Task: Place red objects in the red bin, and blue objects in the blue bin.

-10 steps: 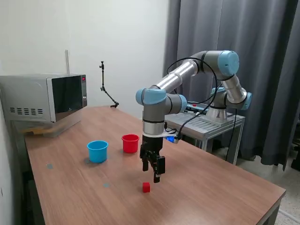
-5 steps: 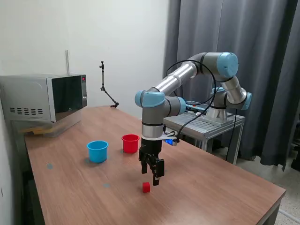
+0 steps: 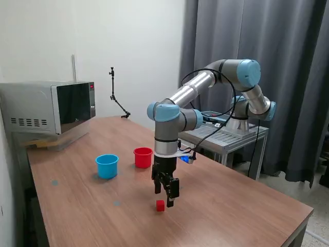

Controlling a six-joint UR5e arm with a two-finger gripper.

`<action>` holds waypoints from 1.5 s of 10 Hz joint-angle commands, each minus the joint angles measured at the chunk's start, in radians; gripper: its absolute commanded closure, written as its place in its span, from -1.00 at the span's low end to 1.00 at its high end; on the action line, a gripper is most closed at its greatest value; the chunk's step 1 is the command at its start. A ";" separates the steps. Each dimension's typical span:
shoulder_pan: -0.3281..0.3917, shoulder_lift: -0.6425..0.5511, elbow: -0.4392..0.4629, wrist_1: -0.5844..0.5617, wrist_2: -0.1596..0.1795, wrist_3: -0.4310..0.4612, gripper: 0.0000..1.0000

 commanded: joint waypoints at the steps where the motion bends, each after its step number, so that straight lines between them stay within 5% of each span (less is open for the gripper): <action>1: 0.001 0.010 -0.019 0.000 -0.001 0.016 -1.00; 4: 0.001 0.015 -0.025 0.000 -0.001 0.082 -1.00; 15: 0.010 0.018 -0.014 0.000 -0.001 0.087 -1.00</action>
